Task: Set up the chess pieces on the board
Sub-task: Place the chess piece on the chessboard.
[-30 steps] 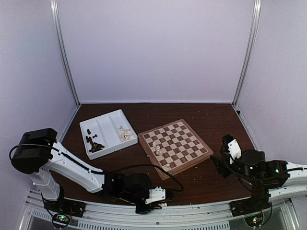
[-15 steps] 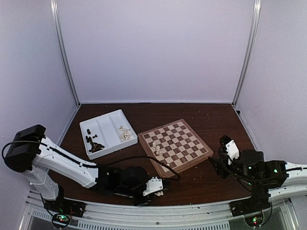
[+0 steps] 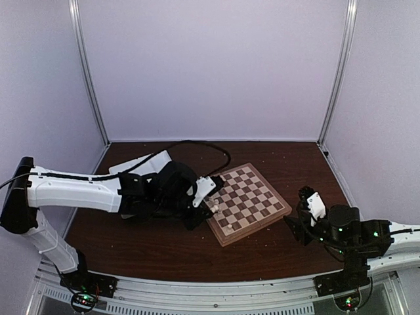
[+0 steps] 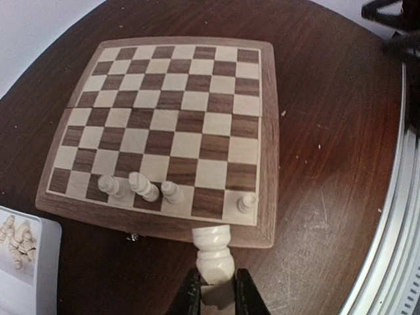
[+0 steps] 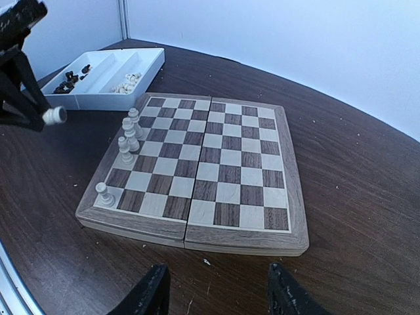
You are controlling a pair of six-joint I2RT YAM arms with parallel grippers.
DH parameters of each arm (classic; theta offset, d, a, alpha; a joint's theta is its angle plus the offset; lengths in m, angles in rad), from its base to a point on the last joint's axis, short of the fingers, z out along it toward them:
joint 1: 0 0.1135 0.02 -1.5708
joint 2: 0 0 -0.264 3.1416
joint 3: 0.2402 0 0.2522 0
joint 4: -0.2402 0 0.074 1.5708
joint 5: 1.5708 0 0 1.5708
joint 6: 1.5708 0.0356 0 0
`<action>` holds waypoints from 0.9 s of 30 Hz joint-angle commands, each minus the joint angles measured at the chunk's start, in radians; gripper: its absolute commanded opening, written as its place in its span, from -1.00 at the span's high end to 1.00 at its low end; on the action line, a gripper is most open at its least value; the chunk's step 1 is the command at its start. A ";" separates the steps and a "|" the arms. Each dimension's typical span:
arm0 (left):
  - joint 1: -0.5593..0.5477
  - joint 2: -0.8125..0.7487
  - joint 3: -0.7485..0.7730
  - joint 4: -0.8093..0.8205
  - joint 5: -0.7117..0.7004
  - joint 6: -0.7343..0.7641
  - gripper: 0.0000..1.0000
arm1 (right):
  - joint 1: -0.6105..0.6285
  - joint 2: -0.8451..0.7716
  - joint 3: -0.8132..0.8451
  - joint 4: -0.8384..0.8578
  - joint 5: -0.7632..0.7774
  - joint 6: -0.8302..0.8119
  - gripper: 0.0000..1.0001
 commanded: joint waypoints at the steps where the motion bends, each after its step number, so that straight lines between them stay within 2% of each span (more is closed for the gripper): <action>1: 0.040 0.040 0.145 -0.154 0.054 -0.052 1.00 | -0.004 -0.008 -0.012 0.018 -0.013 -0.017 -0.04; 4: 0.058 0.075 0.258 -0.211 0.115 -0.050 1.00 | -0.006 -0.005 -0.011 0.021 -0.021 -0.021 -0.04; 8: 0.086 0.165 0.481 -0.364 0.166 -0.070 1.00 | -0.009 0.015 0.011 0.024 -0.052 -0.044 -0.04; 11: 0.124 0.236 0.592 -0.435 0.292 -0.121 1.00 | -0.016 0.066 0.051 0.073 -0.100 -0.104 -0.08; 13: 0.154 0.260 0.611 -0.430 0.379 -0.158 1.00 | -0.021 0.134 0.097 0.104 -0.118 -0.155 -0.19; 17: 0.201 0.311 0.662 -0.469 0.491 -0.208 1.00 | -0.047 0.303 0.219 0.090 -0.145 -0.299 -0.25; 19: 0.212 0.328 0.695 -0.507 0.511 -0.212 1.00 | -0.073 0.369 0.257 0.096 -0.237 -0.399 -0.33; 22: 0.213 0.319 0.706 -0.521 0.540 -0.213 1.00 | -0.119 0.451 0.340 0.083 -0.348 -0.465 -0.38; 27: 0.212 0.292 0.710 -0.576 0.608 -0.213 1.00 | -0.121 0.543 0.511 -0.006 -0.460 -0.607 -0.41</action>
